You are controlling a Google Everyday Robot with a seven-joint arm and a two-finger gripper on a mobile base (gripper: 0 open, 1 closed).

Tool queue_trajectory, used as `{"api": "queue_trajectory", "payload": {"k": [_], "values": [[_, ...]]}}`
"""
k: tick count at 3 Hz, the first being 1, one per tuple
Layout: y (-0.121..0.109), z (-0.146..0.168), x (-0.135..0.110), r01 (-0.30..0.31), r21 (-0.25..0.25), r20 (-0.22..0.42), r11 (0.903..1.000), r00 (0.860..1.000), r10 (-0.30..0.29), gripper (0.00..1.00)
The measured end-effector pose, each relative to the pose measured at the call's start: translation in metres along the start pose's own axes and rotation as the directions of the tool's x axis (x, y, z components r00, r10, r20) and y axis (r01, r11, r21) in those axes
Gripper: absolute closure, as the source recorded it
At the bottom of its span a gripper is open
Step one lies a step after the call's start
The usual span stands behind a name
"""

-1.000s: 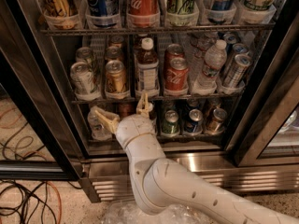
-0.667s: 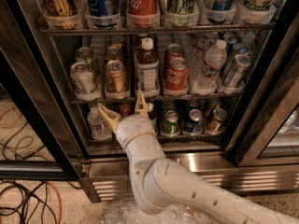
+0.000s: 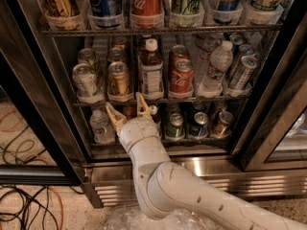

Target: Pick orange can from middle shelf of fridge

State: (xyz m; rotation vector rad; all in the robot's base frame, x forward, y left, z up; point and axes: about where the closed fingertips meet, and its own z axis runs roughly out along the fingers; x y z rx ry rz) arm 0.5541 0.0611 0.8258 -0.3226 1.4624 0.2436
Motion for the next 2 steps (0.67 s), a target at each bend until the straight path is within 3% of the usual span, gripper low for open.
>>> {"api": "queue_trajectory", "payload": {"k": [2], "values": [[-0.005, 0.018, -0.007, 0.017, 0.007, 0.013, 0.9998, 1.0, -0.017, 0.33]]}}
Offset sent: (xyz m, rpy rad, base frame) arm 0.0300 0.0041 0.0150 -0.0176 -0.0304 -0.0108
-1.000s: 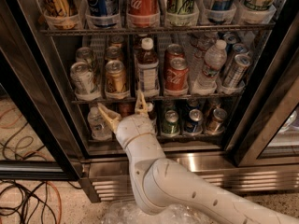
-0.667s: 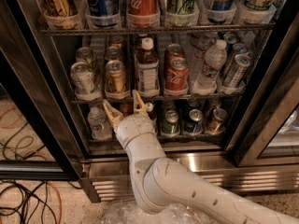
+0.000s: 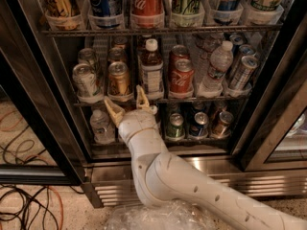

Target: Pick orange can from middle shelf of fridge

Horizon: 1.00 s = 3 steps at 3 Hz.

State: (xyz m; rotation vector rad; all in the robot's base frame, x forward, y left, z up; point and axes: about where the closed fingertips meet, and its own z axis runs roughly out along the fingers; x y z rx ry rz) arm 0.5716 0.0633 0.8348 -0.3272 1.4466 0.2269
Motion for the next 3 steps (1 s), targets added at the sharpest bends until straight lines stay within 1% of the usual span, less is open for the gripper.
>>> {"api": "queue_trajectory", "payload": {"k": [1, 2, 3], "values": [[-0.001, 0.014, -0.001, 0.001, -0.005, 0.002, 1.0, 1.0, -0.001, 0.34], [0.0, 0.028, -0.001, 0.001, -0.013, 0.003, 0.9999, 1.0, -0.001, 0.38], [0.001, 0.042, 0.001, 0.003, -0.016, 0.003, 0.9999, 1.0, -0.002, 0.38]]}}
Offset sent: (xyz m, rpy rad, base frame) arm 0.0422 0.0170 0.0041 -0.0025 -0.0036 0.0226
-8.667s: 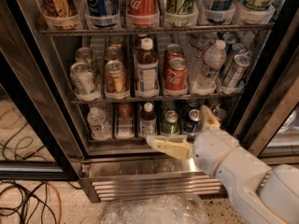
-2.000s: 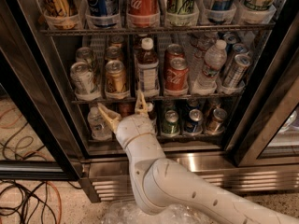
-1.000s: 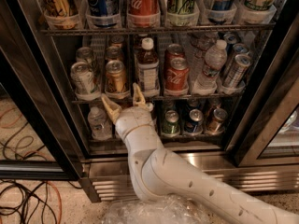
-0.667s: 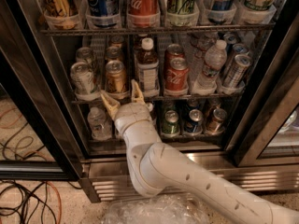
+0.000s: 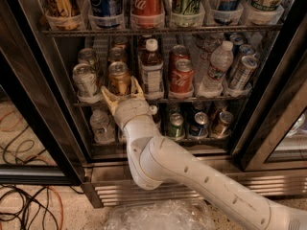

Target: Pick orange can from middle shelf of fridge

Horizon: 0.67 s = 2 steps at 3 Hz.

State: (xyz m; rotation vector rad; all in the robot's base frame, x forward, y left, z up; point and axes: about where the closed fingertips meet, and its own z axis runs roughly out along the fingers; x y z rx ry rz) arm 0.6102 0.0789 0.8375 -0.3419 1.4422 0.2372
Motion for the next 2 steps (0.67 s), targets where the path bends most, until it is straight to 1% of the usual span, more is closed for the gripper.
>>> {"api": "queue_trajectory", "payload": {"k": [2], "values": [[0.001, 0.022, 0.004, 0.0, 0.003, 0.001, 1.0, 1.0, 0.0, 0.39]]}}
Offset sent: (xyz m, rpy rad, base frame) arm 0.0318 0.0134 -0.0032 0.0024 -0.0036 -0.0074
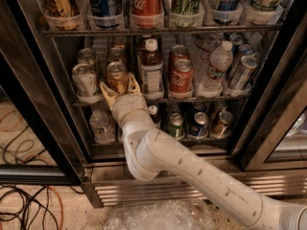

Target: Pick orange can from middle shelf of fridge

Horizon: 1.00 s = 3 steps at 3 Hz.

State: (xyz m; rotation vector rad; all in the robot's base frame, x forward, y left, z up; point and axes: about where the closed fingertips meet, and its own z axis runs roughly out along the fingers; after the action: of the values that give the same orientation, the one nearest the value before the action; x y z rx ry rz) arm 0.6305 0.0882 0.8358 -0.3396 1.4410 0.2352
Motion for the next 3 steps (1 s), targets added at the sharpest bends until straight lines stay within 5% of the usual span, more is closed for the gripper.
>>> {"api": "queue_trajectory", "payload": {"k": [2, 3], "values": [[-0.006, 0.019, 0.003, -0.008, 0.018, 0.008, 0.9998, 1.0, 0.007, 0.4], [-0.008, 0.026, 0.003, -0.009, 0.026, 0.013, 0.9996, 1.0, 0.009, 0.59]]}}
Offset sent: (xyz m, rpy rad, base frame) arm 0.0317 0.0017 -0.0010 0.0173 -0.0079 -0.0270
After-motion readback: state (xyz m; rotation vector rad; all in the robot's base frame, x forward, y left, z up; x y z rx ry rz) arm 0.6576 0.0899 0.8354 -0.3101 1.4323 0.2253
